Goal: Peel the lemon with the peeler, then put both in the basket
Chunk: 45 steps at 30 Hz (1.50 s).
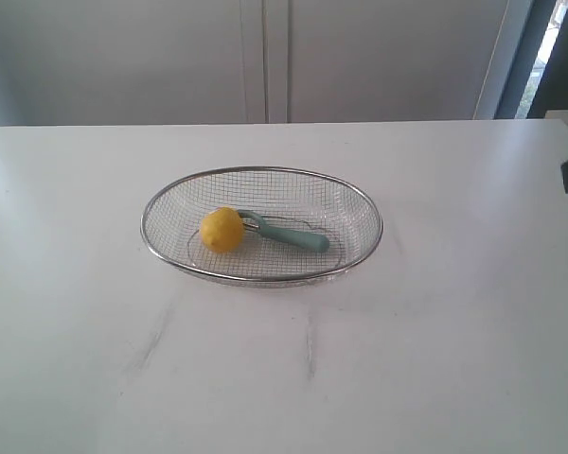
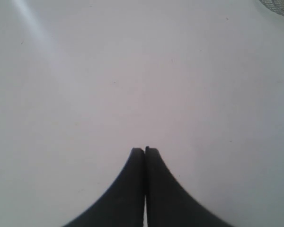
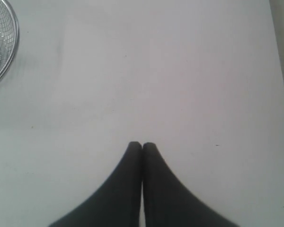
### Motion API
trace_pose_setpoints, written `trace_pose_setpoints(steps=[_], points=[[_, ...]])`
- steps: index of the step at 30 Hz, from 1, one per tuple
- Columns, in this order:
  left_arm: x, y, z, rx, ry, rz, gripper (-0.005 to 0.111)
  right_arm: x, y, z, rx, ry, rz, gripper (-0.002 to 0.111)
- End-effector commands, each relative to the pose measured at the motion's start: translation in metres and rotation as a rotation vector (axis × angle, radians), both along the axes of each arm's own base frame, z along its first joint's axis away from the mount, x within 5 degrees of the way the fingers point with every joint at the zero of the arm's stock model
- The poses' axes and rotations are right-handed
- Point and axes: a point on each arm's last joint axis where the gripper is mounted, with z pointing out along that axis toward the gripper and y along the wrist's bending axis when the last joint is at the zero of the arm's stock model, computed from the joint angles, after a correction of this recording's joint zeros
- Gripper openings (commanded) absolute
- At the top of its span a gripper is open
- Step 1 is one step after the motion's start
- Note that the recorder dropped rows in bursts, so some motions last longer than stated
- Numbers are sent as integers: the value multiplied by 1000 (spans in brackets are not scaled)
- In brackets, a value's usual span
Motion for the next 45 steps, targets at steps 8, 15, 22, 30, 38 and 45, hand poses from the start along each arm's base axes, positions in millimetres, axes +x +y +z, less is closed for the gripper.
trace_pose_setpoints(steps=[8,15,22,30,38,45], points=[[-1,0,-4,-3,13,-4,0,-79,-7,-35,-9,-335,57,0],[-1,0,-4,-3,13,-4,0,-112,-9,-55,31,-405,47,0],[-1,0,-4,-3,13,-4,0,-139,-12,-70,67,-521,29,0],[-1,0,-4,-3,13,-4,0,-158,-16,-84,64,-671,-47,0],[-1,0,-4,-3,13,-4,0,-163,-25,-94,-11,-658,-261,0],[-1,0,-4,-3,13,-4,0,-163,-26,-94,-18,-658,-282,0]])
